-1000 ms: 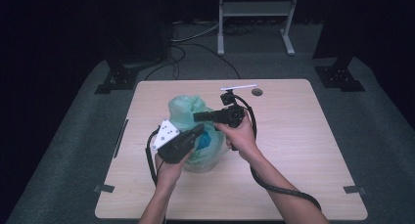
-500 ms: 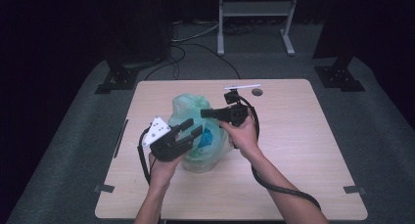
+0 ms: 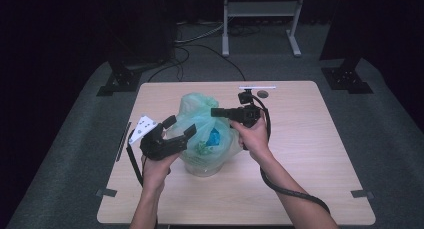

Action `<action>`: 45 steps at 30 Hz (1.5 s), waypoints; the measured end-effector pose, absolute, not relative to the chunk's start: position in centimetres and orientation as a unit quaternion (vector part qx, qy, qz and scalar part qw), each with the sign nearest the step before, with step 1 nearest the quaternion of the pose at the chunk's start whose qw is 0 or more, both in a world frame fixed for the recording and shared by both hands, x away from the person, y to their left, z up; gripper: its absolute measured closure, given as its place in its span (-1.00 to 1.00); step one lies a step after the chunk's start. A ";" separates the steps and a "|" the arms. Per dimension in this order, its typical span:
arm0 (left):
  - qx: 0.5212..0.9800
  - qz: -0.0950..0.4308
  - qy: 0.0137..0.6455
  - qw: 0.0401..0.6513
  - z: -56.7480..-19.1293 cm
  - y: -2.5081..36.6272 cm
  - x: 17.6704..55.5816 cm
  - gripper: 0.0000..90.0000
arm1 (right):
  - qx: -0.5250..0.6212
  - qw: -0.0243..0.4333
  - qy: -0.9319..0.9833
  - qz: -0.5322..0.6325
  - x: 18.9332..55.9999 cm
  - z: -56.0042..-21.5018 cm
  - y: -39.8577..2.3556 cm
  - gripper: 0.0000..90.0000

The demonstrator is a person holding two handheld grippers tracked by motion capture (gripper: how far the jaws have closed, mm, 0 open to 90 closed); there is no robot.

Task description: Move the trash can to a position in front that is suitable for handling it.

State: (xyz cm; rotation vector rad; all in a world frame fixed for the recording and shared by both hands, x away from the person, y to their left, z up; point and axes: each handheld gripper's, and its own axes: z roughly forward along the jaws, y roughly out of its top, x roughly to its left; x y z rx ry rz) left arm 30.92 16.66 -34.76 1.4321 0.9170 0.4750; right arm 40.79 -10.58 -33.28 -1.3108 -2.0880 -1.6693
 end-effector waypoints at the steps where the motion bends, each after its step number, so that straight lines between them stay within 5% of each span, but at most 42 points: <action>1: 0.625 0.207 0.402 0.636 -34.7 16.8 30.9 -0.78 | -0.439 0.084 -0.698 -0.560 40.8 -33.2 -10.7 1.00; 15: 0.608 0.195 0.408 0.652 -34.2 17.7 30.9 -0.94 | -0.428 0.078 -0.688 -0.580 40.8 -31.5 -11.8 1.00; 45: 0.599 0.199 0.418 0.653 -34.4 19.0 31.1 -0.95 | -0.434 0.034 -0.637 -0.636 40.1 -26.6 -17.2 1.00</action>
